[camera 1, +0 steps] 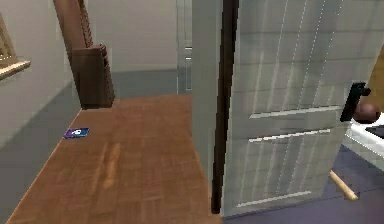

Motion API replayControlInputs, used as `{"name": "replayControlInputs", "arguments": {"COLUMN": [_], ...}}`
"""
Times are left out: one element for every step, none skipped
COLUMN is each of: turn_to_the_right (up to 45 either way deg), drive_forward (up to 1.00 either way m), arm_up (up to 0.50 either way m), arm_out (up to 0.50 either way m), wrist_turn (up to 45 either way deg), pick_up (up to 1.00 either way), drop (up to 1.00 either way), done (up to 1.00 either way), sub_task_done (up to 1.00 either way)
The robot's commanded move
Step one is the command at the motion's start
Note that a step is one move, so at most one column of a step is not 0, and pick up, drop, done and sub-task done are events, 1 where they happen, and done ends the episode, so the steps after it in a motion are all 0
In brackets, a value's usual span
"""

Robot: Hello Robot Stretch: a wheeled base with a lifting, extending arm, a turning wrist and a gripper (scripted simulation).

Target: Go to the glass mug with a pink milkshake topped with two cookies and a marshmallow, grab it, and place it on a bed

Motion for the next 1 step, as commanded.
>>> {"name": "replayControlInputs", "arguments": {"turn_to_the_right": [0.0], "drive_forward": [0.70], "arm_up": [0.00], "arm_out": [0.00], "wrist_turn": [0.0], "pick_up": [0.00], "drop": [0.00], "done": [0.00], "sub_task_done": [0.00]}}
